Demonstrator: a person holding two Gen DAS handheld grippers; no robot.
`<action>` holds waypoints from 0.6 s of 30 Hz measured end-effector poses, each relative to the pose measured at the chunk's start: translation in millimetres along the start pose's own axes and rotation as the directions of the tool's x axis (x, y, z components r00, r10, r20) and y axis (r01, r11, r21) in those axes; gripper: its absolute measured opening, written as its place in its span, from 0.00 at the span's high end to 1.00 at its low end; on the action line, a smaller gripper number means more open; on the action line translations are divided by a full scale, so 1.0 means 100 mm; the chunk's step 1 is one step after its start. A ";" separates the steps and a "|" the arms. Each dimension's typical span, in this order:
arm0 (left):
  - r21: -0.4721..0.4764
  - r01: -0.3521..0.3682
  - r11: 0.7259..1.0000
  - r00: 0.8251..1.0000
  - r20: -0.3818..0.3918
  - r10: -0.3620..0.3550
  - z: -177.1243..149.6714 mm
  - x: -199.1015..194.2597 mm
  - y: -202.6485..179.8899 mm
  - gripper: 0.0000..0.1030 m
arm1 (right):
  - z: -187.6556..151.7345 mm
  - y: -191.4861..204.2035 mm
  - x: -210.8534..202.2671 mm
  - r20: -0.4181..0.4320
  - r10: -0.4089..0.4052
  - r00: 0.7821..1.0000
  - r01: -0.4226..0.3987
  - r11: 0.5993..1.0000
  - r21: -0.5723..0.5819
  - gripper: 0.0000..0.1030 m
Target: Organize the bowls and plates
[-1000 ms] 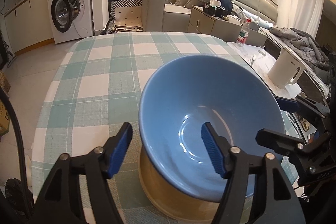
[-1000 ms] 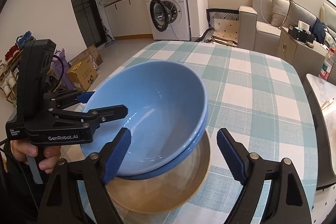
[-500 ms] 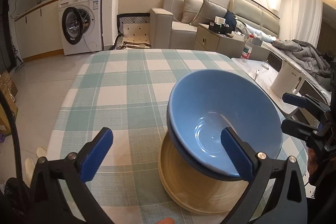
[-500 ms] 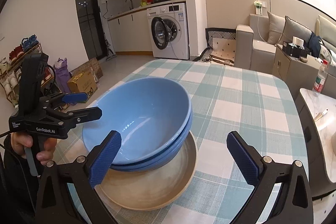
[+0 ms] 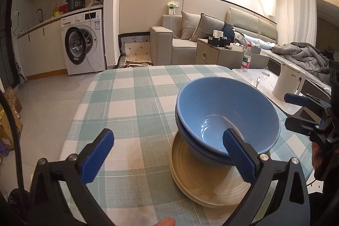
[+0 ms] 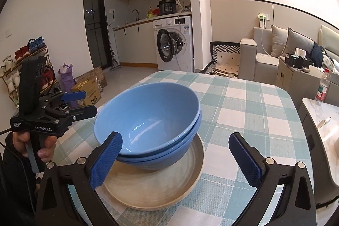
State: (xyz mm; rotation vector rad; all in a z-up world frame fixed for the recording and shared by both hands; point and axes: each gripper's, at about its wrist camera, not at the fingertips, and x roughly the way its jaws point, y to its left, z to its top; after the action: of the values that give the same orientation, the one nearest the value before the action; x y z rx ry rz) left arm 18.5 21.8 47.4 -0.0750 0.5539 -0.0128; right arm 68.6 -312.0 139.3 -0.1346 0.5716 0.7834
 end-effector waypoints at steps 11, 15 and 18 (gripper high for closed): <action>0.005 -0.002 1.000 0.997 0.077 0.002 -0.19 -0.13 0.08 0.00 | -0.24 -0.08 -0.19 0.080 -0.009 0.997 0.009 1.000 -0.005 0.01; 0.008 -0.001 1.000 0.996 0.087 0.000 -0.26 -0.11 0.06 0.00 | -0.32 -0.09 -0.21 0.083 -0.005 0.997 0.006 1.000 -0.010 0.01; 0.015 -0.004 1.000 0.996 0.092 0.002 -0.29 -0.09 0.05 0.00 | -0.39 -0.09 -0.20 0.085 -0.012 0.996 0.013 1.000 -0.016 0.01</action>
State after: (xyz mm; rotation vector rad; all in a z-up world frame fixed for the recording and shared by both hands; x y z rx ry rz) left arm -4.7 25.2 27.0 -0.0598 0.4623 -0.0106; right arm 47.1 -343.7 116.4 -0.1196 0.4840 0.7779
